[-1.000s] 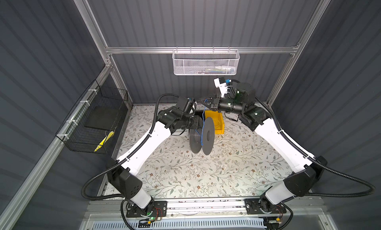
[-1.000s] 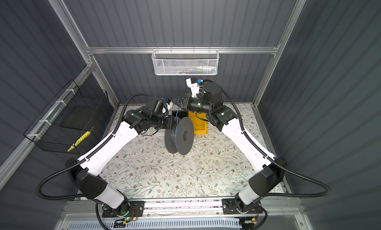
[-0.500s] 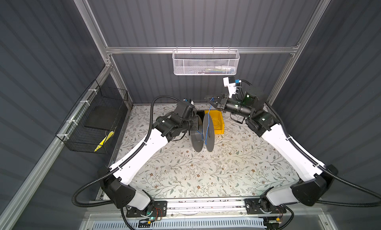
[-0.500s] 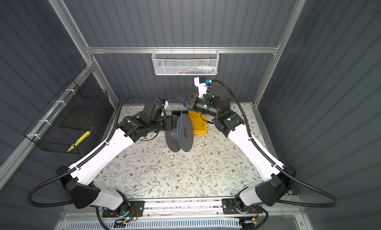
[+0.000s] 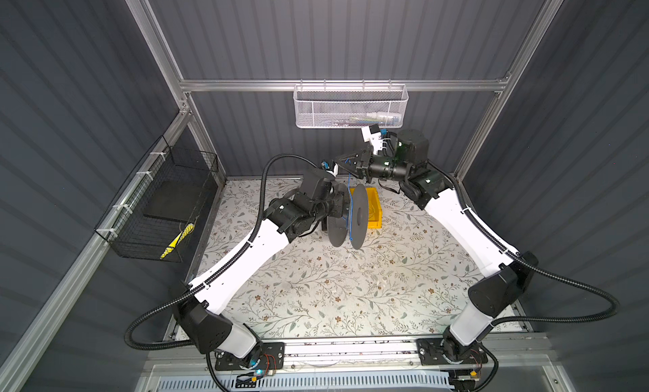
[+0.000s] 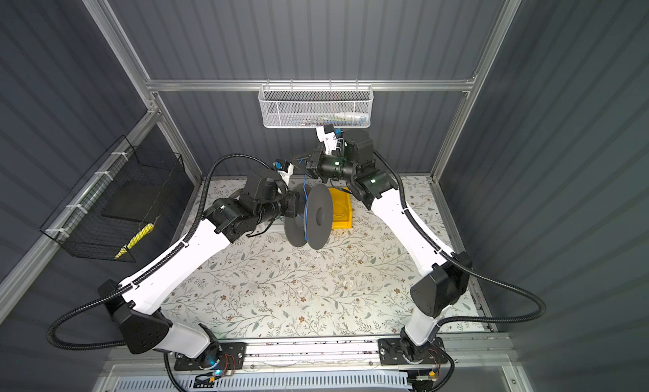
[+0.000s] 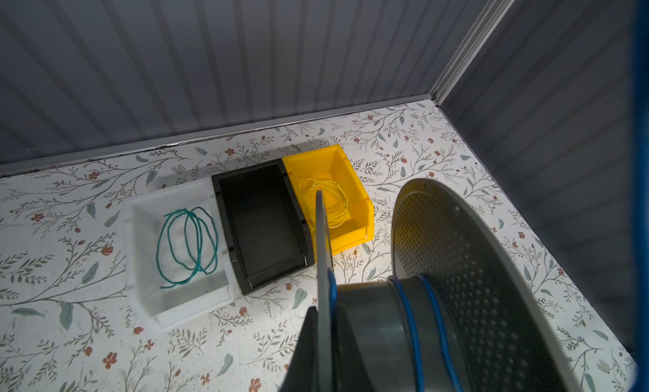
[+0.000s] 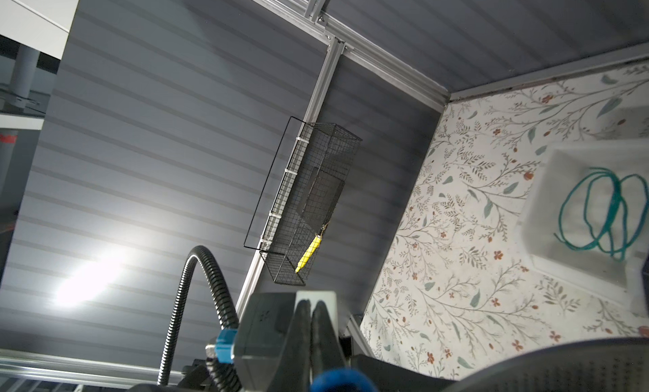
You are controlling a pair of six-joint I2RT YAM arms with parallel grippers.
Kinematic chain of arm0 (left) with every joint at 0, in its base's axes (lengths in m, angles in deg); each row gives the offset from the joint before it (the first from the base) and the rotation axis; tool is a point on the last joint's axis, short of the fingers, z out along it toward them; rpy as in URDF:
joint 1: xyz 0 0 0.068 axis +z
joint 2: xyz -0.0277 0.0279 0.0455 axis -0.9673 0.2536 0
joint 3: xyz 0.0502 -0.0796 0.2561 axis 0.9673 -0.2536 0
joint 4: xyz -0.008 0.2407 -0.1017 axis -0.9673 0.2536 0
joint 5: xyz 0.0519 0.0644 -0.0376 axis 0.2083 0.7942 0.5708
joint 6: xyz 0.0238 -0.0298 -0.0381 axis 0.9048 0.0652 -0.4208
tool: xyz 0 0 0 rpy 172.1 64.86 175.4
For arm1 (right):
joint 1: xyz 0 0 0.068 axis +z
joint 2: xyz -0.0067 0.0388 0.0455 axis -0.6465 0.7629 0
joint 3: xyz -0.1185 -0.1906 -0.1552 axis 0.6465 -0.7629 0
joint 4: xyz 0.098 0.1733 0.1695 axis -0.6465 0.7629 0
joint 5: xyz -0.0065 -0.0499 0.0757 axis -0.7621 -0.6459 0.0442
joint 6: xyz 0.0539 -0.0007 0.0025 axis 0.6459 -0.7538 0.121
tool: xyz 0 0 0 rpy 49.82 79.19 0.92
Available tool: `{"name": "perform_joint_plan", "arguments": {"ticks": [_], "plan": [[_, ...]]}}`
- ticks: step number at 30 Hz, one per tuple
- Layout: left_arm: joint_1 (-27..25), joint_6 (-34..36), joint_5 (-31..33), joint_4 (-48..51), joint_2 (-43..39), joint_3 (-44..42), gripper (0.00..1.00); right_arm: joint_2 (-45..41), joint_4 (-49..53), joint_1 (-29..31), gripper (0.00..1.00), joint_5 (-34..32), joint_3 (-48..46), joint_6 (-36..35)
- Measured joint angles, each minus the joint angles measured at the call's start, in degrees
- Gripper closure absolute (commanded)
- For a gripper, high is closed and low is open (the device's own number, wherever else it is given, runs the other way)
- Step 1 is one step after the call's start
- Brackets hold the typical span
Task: Wrap the cables
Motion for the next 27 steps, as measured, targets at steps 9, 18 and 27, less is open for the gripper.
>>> {"name": "perform_joint_plan", "arguments": {"ticks": [9, 18, 27], "plan": [[-0.1, 0.3, 4.8, -3.7, -6.4, -7.7, 1.00, 0.2, -1.0, -1.0, 1.00, 0.5, -4.5, 2.1], [-1.0, 3.5, 7.3, -7.4, -9.4, -9.2, 1.00, -0.9, -6.2, -1.8, 1.00, -1.0, -8.9, 4.0], [-2.0, 4.3, 12.9, -3.4, -5.2, -4.4, 1.00, -3.9, -10.8, -1.6, 1.00, -4.3, -12.6, 4.4]]}}
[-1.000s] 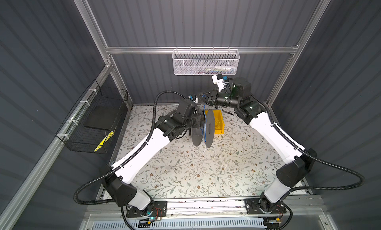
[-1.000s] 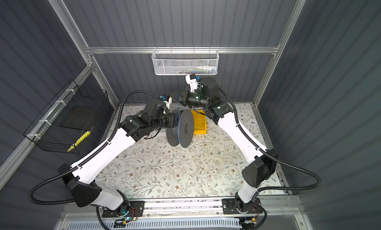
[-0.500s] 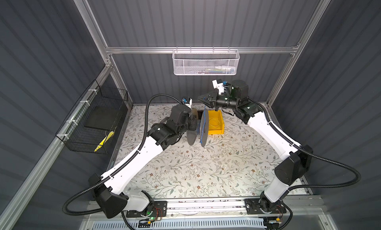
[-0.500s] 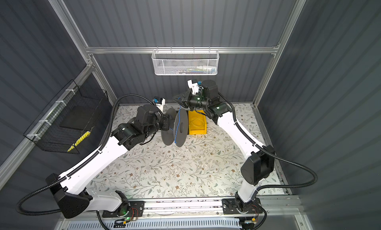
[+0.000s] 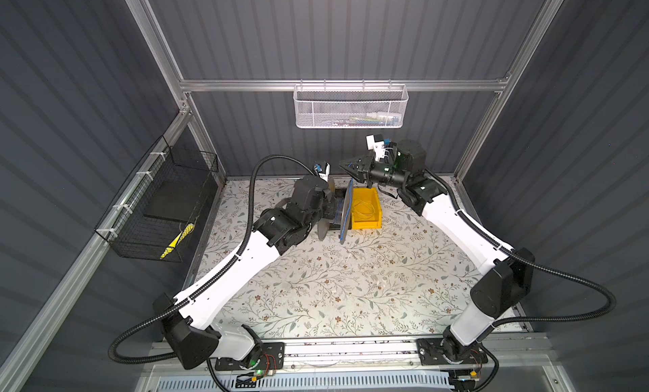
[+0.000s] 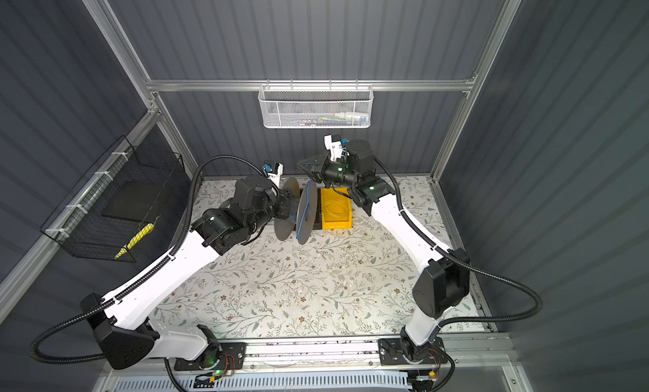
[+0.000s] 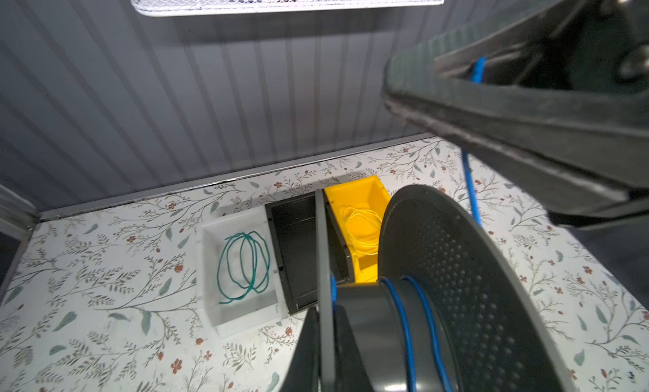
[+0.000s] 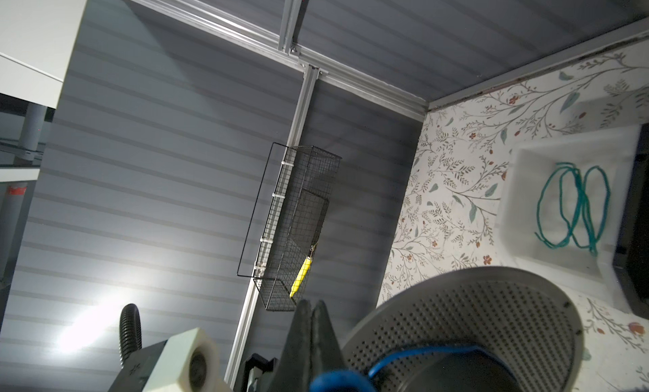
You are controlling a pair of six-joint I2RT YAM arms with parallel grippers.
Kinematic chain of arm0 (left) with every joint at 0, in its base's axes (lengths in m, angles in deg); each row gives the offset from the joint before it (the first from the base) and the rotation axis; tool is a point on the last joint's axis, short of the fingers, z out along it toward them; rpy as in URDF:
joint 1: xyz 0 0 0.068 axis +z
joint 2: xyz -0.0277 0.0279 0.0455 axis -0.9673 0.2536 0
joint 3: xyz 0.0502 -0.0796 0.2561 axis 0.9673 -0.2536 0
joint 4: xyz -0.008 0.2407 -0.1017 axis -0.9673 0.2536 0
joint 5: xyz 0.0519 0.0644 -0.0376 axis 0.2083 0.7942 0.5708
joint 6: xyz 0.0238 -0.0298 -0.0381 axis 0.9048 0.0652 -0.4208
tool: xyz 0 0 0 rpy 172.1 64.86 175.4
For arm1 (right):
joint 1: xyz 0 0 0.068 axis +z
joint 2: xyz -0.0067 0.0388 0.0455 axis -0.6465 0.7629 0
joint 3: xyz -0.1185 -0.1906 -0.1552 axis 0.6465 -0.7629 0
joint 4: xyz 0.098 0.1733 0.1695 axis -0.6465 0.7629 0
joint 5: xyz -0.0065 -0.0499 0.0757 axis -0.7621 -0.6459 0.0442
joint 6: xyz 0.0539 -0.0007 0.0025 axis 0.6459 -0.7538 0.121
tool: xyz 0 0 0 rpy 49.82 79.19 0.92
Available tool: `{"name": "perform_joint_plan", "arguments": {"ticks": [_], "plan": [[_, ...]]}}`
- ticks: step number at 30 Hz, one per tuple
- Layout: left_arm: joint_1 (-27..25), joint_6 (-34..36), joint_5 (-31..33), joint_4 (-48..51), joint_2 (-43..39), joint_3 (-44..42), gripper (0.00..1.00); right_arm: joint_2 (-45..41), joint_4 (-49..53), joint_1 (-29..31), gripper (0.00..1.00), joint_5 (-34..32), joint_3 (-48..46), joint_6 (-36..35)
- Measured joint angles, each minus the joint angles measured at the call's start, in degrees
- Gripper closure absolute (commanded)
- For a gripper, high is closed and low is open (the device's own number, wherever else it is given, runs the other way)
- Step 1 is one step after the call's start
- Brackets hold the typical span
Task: Wrap the cables
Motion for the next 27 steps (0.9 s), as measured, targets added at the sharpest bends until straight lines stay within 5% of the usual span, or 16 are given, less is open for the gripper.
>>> {"name": "perform_joint_plan", "arguments": {"ticks": [8, 17, 27], "plan": [[-0.9, -3.8, 3.0, 5.6, 8.9, 7.0, 1.00, -6.9, -2.1, 1.4, 1.00, -1.5, -2.8, 1.4], [0.5, -7.0, -0.6, 15.3, 19.3, 21.7, 1.00, -10.9, -6.3, 4.8, 1.00, -7.6, -4.8, 1.4], [4.0, -13.1, -8.5, 17.1, 22.5, 25.1, 1.00, -10.8, -8.7, 7.6, 1.00, -14.4, -4.7, 1.6]]}}
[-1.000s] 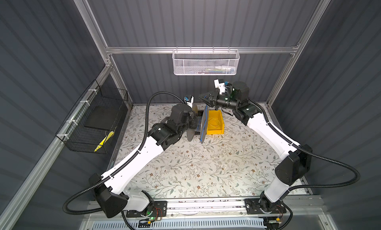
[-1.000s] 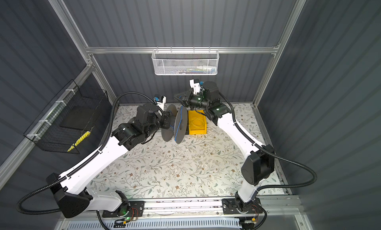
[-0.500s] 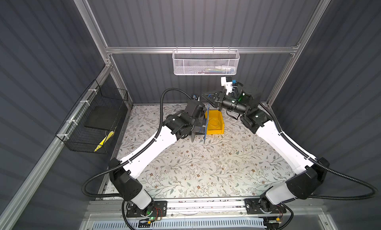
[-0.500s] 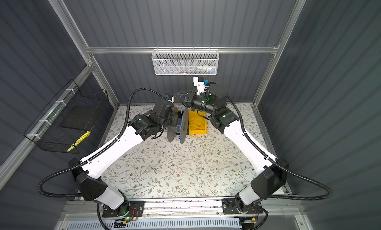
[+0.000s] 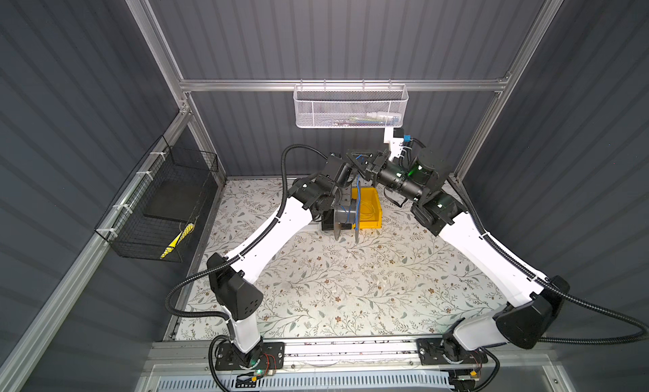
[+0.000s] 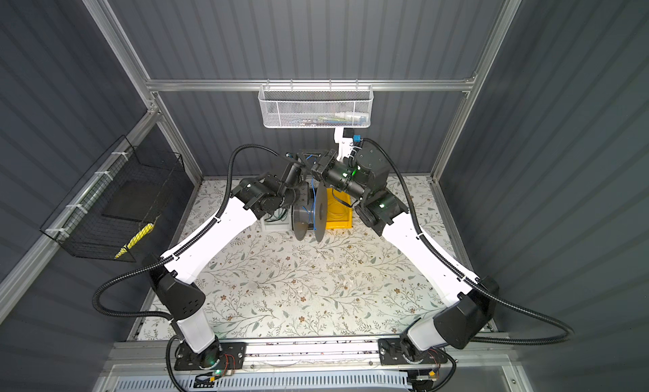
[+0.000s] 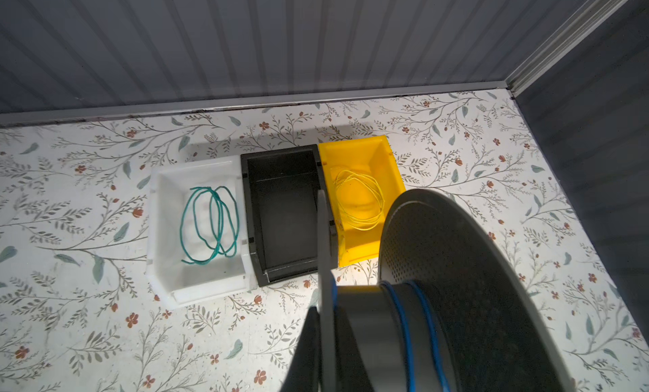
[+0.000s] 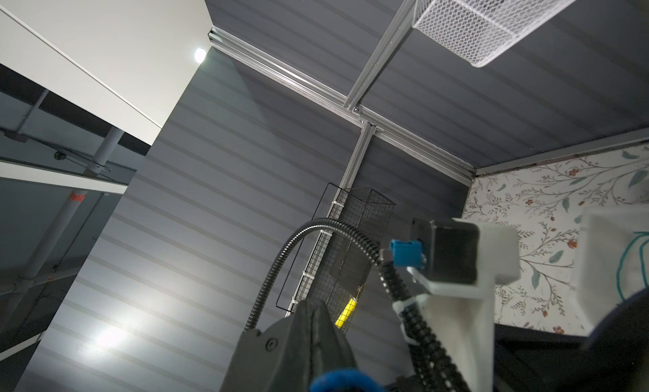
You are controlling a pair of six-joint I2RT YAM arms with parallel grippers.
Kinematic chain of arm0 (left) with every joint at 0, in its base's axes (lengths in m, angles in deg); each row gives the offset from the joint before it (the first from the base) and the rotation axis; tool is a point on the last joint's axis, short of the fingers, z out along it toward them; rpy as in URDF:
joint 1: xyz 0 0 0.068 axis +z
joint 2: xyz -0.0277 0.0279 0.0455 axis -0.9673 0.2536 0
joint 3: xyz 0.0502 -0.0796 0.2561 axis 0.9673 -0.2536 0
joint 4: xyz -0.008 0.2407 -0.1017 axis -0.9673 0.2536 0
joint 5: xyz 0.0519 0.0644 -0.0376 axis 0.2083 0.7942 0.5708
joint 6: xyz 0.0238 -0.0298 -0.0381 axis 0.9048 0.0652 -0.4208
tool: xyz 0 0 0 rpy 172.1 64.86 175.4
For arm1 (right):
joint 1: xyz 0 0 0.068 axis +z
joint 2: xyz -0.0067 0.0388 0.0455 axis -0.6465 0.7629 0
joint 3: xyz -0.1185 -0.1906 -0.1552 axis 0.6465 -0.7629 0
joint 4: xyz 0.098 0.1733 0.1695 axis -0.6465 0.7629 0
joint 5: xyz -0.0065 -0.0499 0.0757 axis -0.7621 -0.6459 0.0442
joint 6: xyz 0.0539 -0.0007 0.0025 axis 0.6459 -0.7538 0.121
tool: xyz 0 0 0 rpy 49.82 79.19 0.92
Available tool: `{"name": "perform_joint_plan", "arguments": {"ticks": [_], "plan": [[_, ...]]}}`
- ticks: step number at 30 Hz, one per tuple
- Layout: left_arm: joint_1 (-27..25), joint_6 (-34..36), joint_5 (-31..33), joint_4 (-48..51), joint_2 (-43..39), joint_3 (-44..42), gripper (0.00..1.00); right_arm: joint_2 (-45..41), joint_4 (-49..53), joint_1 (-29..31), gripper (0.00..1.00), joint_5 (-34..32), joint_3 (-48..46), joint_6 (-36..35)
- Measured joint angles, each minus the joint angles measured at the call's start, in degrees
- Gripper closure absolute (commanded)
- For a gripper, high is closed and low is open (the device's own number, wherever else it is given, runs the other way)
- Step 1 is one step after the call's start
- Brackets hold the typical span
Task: Wrap the cables
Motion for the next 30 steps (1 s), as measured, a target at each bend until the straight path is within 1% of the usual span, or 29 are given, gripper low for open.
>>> {"name": "perform_joint_plan", "arguments": {"ticks": [4, 10, 13, 16, 18, 20, 23, 25, 27, 30], "plan": [[2.6, -1.6, -5.7, 0.9, 2.1, 1.6, 1.00, -0.3, -2.2, 2.1, 1.00, -0.7, -1.1, 0.0], [5.2, -2.4, -11.3, 3.5, 5.7, 6.6, 1.00, -0.3, -3.6, 3.9, 1.00, -1.1, -3.1, -0.4], [5.9, -2.8, -13.4, 4.9, 6.7, 8.7, 1.00, -0.3, -3.3, 4.4, 1.00, -1.1, -3.1, -1.5], [6.2, -2.8, -14.5, 6.7, 8.5, 12.4, 1.00, 0.2, -2.0, 5.3, 1.00, -1.1, -1.9, -3.5], [6.3, -2.8, -14.9, 6.6, 8.9, 13.0, 1.00, 0.5, -0.9, 5.4, 1.00, -1.0, -0.6, -4.8], [6.4, -2.7, -15.4, 6.1, 8.4, 11.6, 1.00, 0.5, -0.3, 4.6, 1.00, -0.7, 0.1, -5.6], [6.5, -2.7, -16.9, 3.8, 6.0, 5.3, 1.00, 1.2, 1.5, 0.8, 1.00, 0.5, 2.6, -5.8], [6.4, -2.6, -18.3, 3.1, 4.7, 1.5, 1.00, 3.0, 3.2, -2.0, 1.00, 1.9, 6.2, -5.1], [5.8, -2.4, -19.2, 1.8, 4.2, 0.4, 1.00, 5.6, 5.2, -3.1, 1.00, 3.4, 9.2, -4.3], [4.0, -1.2, -19.4, -0.5, 3.1, -1.2, 1.00, 10.3, 6.0, -3.2, 1.00, 5.0, 13.6, -3.0]]}}
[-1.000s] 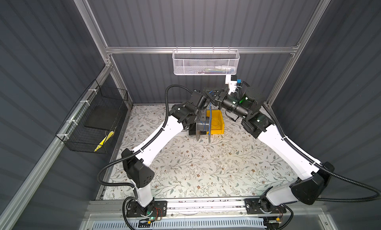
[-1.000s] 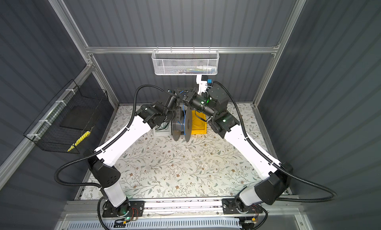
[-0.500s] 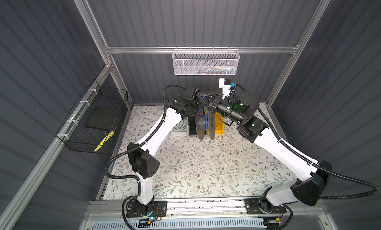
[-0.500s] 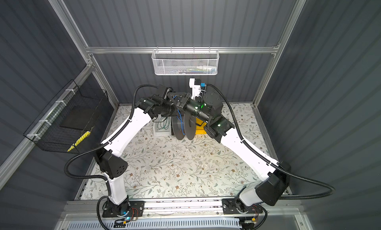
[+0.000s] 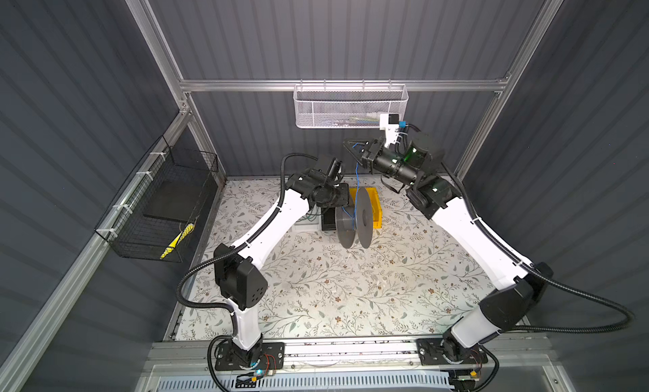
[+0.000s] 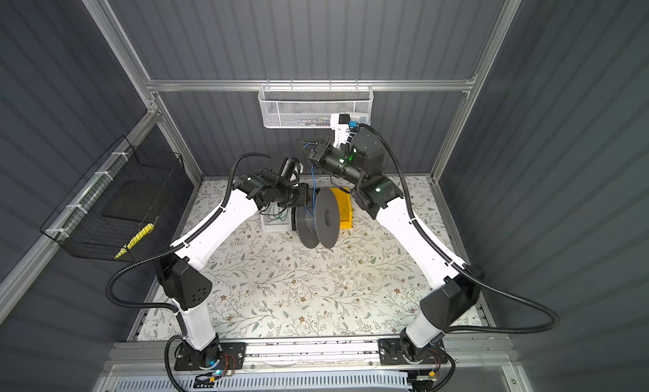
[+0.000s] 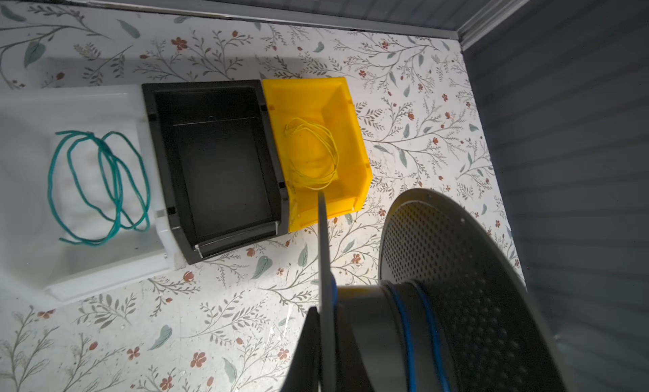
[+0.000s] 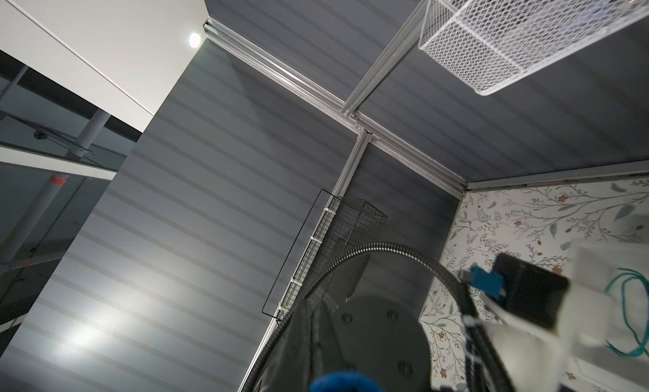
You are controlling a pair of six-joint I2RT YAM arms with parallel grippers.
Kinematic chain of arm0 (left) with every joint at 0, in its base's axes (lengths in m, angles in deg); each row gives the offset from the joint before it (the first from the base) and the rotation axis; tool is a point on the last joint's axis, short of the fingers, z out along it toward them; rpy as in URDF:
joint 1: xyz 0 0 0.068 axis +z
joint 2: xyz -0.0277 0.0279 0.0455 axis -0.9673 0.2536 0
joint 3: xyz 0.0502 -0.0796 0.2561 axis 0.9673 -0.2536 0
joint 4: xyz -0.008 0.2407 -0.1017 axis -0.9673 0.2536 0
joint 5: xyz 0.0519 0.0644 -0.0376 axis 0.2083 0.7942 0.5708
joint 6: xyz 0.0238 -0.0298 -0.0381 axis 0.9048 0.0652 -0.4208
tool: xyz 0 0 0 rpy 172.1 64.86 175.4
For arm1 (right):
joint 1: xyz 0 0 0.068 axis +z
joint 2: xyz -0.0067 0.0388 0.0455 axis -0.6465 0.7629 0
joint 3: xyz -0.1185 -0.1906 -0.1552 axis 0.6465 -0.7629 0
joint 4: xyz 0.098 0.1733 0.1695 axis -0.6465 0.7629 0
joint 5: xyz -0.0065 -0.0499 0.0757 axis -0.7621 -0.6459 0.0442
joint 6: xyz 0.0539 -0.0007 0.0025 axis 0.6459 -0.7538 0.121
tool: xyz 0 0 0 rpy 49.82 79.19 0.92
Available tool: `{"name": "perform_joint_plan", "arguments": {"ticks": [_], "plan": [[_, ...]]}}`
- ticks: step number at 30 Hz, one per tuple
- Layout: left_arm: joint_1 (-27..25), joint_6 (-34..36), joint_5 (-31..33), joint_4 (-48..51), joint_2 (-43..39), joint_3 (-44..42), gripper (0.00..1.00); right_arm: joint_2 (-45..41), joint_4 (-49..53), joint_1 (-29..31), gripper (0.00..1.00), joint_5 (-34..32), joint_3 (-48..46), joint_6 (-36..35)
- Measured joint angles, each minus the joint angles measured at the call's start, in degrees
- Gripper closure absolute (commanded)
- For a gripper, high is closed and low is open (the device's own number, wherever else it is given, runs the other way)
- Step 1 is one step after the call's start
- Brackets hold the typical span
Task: Wrap the cables
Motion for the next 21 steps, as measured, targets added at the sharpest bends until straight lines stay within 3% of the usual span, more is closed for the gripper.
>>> {"name": "perform_joint_plan", "arguments": {"ticks": [6, 13, 17, 21], "plan": [[-2.9, 3.3, -1.2, -5.1, -4.7, -7.2, 1.00, 4.4, 3.8, -1.7, 1.00, 3.0, 4.2, 1.5], [-3.4, 7.0, -1.9, -13.2, -15.0, -18.5, 1.00, 3.8, 4.9, -8.7, 1.00, 8.5, 1.9, 2.9], [-3.4, 8.4, -5.1, -15.9, -20.5, -23.1, 1.00, 1.1, 2.0, -12.3, 1.00, 12.9, -5.4, 3.0], [-2.3, 8.5, -10.4, -16.0, -24.4, -24.9, 1.00, -5.1, -5.2, -17.2, 1.00, 17.8, -19.5, 3.0]]}}
